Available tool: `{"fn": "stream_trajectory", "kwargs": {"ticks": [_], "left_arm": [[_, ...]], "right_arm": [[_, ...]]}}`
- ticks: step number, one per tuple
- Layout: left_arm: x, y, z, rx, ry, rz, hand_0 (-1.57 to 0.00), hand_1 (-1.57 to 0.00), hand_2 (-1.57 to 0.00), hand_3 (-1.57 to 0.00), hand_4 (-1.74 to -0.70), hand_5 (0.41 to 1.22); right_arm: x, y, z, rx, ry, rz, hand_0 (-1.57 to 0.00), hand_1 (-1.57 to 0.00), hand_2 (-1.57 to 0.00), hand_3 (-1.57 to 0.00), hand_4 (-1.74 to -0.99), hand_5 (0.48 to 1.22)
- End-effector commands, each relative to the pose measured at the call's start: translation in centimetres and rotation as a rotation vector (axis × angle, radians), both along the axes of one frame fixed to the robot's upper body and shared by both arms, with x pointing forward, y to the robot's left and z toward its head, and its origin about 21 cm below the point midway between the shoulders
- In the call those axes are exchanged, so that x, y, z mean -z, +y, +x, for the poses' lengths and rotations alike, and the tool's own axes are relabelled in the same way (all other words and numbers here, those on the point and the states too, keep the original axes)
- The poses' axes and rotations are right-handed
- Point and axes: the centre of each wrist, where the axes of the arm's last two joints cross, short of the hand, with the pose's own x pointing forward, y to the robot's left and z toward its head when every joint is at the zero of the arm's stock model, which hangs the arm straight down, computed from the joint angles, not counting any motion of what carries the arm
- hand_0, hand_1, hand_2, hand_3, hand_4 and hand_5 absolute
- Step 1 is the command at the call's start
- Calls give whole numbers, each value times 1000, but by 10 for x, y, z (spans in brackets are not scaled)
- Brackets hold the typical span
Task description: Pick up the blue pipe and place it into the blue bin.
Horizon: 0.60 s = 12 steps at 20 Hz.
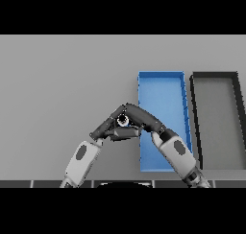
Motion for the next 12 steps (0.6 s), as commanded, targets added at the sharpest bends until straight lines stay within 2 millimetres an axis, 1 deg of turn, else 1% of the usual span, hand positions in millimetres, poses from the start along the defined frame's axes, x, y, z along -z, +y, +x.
{"fn": "stream_trajectory", "kwargs": {"ticks": [1,3,4,5,7,8,9,10,11,12], "left_arm": [[-1,-2,1,1,-15,-8,-1571,-1571,-1571,-1437,-1722,1221],[-5,0,4,-1,-29,-9,-1571,-1571,-1571,-1433,-1728,1221],[-5,1,3,1,-32,-5,-1571,-1571,-1571,-1428,-1730,1221],[-9,2,4,-4,-36,4,-1571,-1571,-1571,-1426,-1731,1221],[-7,3,2,-17,-46,14,-1571,-1571,-1571,-1424,-1730,1221],[-6,5,3,-37,-78,25,-1571,-1571,-1571,-1454,-1724,1221],[-6,7,3,-51,-90,45,-1462,-1342,-1293,-1166,-1599,1221],[-8,9,4,-29,-90,62,-1169,-1073,-1034,-933,-1475,1221],[-8,10,2,0,-89,75,-935,-858,-827,-746,-1372,1221],[-11,9,5,21,-88,103,-748,-687,-662,-596,-1282,1221]], "right_arm": [[0,3,-3,-8,-15,9,-1478,-1478,-1482,-1400,-1692,1071],[0,6,-4,-10,-36,26,-1511,-1511,-1514,-1462,-1710,1125],[-1,6,-4,-4,-21,28,-1523,-1523,-1526,-1484,-1716,1144],[0,4,-5,2,-29,57,-1533,-1533,-1535,-1501,-1721,1160],[2,2,-5,24,-30,65,-1547,-1547,-1548,-1526,-1728,1182],[4,4,-6,30,-37,71,-1551,-1551,-1552,-1535,-1731,1190],[2,7,-5,40,-44,63,-1555,-1555,-1556,-1542,-1733,1196],[3,6,-6,35,-50,72,-1558,-1558,-1559,-1548,-1734,1201],[3,6,-8,34,-47,67,-1561,-1561,-1561,-1553,-1736,1205],[0,8,-8,41,-35,61,-1563,-1563,-1563,-1556,-1737,1208]]}}
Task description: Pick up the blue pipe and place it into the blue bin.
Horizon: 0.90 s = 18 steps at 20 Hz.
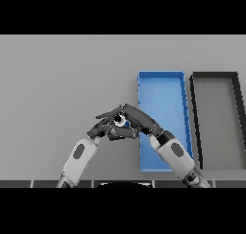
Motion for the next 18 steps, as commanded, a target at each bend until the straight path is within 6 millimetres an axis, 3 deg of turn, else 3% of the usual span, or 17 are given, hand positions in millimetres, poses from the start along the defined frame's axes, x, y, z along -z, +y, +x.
{"fn": "stream_trajectory", "kwargs": {"ticks": [1,4,8,11,14,18], "left_arm": [[1,2,-2,8,2,9,-598,-549,-529,-477,-1206,1221],[3,3,0,-19,20,53,-306,-281,-270,-244,-1047,938],[6,5,-1,-44,85,64,-125,-114,-110,-99,-970,647],[7,4,0,-60,86,80,-63,-58,-56,-50,-955,538],[9,4,-4,-64,76,84,-32,-29,-28,-25,-928,484],[11,7,-5,-73,95,102,-12,-11,-11,-10,-909,464]], "right_arm": [[-1,2,0,3,10,-5,-1565,-1565,-1565,-1559,-1738,1211],[-3,0,-1,20,4,-1,-1568,-1568,-1568,-1565,-1739,1216],[0,5,-2,23,-10,-6,-1570,-1570,-1570,-1569,-1740,1219],[-2,4,-3,8,7,33,-1570,-1570,-1570,-1570,-1741,1220],[-5,1,0,-11,53,107,-1571,-1571,-1571,-1570,-1741,1220],[-44,-4,5,-2,79,200,-1571,-1571,-1571,-1571,-1741,1221]]}}
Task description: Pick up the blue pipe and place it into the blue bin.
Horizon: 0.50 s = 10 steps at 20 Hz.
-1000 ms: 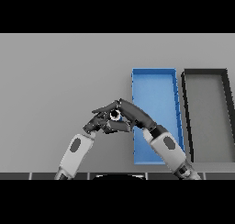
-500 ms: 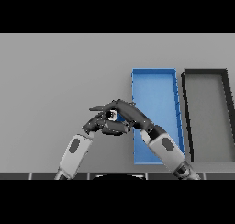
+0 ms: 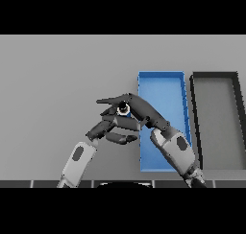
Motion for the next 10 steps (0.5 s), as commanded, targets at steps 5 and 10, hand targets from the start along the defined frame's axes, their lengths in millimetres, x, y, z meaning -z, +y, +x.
{"fn": "stream_trajectory", "kwargs": {"ticks": [5,10], "left_arm": [[-1,-1,1,13,20,2,-3,-3,-3,-3,-906,437],[-2,2,-1,-2,16,19,0,0,0,0,-892,428]], "right_arm": [[-62,-16,17,-57,-54,91,-1571,-1571,-1571,-1571,-1741,1221],[-115,-58,38,230,-145,136,-1571,-1571,-1571,-1571,-1741,1221]]}}
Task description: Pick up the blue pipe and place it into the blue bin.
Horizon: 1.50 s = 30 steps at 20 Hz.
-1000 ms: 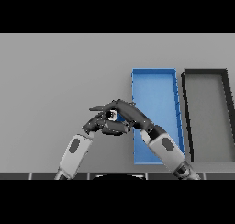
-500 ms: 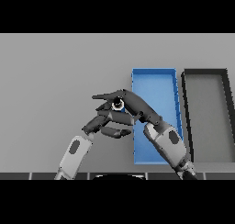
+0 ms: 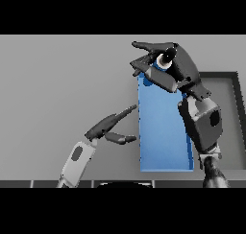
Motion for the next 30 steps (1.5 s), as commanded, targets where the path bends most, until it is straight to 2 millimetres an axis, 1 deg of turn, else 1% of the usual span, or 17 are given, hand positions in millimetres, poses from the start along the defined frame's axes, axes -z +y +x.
{"fn": "stream_trajectory", "kwargs": {"ticks": [1,3,4,6,9,11,14,17,19,21,22,23,24,27,28,29,30], "left_arm": [[0,1,3,-4,1,13,0,0,0,0,-890,425],[-2,4,0,2,-7,-6,0,0,0,0,-890,415],[-3,0,4,-3,-7,11,0,0,0,1,-886,412],[-1,1,5,-5,-20,20,1,1,1,1,-877,412],[-5,1,4,-6,-30,16,1,1,1,1,-869,418],[-3,0,4,-1,-26,19,1,1,1,1,-865,419],[1,4,1,-1,-14,5,1,1,1,1,-875,422],[3,1,-5,-1,-9,-2,1,1,1,1,-879,425],[3,1,-6,-4,-5,8,1,1,1,1,-880,428],[2,4,-6,-2,-3,6,1,1,1,1,-884,425],[4,5,-7,-2,0,2,1,1,1,1,-887,423],[1,5,-5,-5,-5,5,1,1,1,1,-888,422],[2,4,-5,-1,0,10,1,1,1,1,-887,420],[2,2,-5,4,-8,4,1,1,1,1,-883,421],[1,0,-5,0,-10,9,1,1,1,1,-883,421],[-2,-1,-2,-5,-9,14,1,1,1,1,-882,421],[1,-1,-6,2,-10,6,1,1,1,1,-881,422]], "right_arm": [[-2,-7,7,47,26,6,-1571,-1571,-1571,-1571,-1741,1221],[4,-33,19,145,68,3,-1571,-1571,-1571,-1571,-1741,1221],[9,-42,24,177,83,-6,-1571,-1571,-1571,-1571,-1741,1221],[20,-65,28,262,119,-25,-1571,-1571,-1571,-1571,-1741,1221],[55,-91,22,330,221,-12,-1571,-1571,-1571,-1571,-1741,1221],[77,-102,18,377,277,-15,-1571,-1571,-1571,-1571,-1741,1221],[110,-111,2,424,360,-50,-1571,-1571,-1571,-1571,-1741,1221],[145,-121,-12,500,488,-48,-1571,-1571,-1571,-1571,-1741,1221],[157,-122,-23,549,548,-53,-1571,-1571,-1571,-1571,-1741,1221],[170,-120,-28,616,620,-75,-1571,-1571,-1571,-1571,-1741,1221],[177,-118,-31,646,657,-88,-1571,-1571,-1571,-1508,-1741,1221],[186,-116,-35,659,704,-90,-1571,-1571,-1571,-1521,-1741,1221],[190,-114,-38,670,731,-103,-1571,-1571,-1571,-1255,-1741,1221],[207,-111,-40,739,806,-167,-1571,-1571,-1571,-908,-1741,1221],[213,-111,-39,767,839,-177,-1571,-1548,-1571,-847,-1741,1221],[215,-106,-37,767,838,-191,-1465,-1336,-1339,-788,-1678,1221],[217,-108,-35,785,863,-218,-1172,-1069,-1071,-630,-1592,1221]]}}
